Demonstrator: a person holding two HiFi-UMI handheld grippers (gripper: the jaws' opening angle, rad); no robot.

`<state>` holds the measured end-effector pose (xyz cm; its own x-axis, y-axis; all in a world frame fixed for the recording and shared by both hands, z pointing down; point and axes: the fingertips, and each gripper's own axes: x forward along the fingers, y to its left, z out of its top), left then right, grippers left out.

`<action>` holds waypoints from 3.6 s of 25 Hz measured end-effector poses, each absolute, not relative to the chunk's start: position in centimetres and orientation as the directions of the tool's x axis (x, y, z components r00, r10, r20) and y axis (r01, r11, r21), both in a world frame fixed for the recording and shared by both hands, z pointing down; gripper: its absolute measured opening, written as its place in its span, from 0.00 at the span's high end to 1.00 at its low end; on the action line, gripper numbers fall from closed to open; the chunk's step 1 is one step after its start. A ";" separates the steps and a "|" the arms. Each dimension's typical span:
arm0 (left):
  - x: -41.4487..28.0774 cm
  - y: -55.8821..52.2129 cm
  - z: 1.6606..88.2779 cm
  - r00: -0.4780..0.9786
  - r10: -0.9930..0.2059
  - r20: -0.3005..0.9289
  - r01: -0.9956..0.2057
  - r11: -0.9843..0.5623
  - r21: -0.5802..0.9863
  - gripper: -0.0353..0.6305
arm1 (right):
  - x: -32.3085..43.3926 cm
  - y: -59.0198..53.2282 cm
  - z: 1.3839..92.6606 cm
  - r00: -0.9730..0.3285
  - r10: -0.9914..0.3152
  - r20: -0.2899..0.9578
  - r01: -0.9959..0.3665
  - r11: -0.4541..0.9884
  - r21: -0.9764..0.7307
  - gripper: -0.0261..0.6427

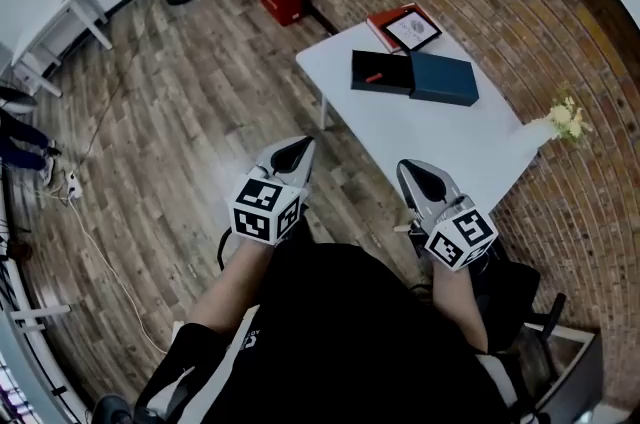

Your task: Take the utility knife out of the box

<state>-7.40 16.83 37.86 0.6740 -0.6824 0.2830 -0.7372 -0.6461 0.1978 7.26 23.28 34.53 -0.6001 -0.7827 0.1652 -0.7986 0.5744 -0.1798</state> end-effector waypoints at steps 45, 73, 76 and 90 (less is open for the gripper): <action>2.2 -11.5 42.2 0.776 -0.475 0.415 -0.587 -0.785 0.198 0.94 | 16.3 -4.2 45.0 -0.387 -0.809 0.442 -0.921 0.367 -0.133 0.96; 4.8 -16.8 47.8 0.787 -0.412 0.459 -0.571 -0.768 0.290 0.94 | 11.9 -10.7 58.4 -0.432 -0.295 0.852 -0.456 0.887 0.075 0.90; 4.0 -17.2 48.1 0.783 -0.420 0.459 -0.581 -0.758 0.297 0.94 | 11.9 -10.7 60.3 -0.407 -0.235 0.883 -0.408 0.911 0.055 0.89; -0.3 -19.2 48.9 0.752 -0.466 0.466 -0.633 -0.706 0.316 0.94 | 12.9 -9.8 67.2 -0.245 -0.009 0.970 -0.182 0.983 -0.037 0.84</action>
<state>-0.29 -19.16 48.87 0.7524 -0.4659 0.4656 -0.6332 -0.7064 0.3163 12.92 -9.84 67.16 -0.2445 -0.0087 0.9696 -0.1816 0.9827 -0.0370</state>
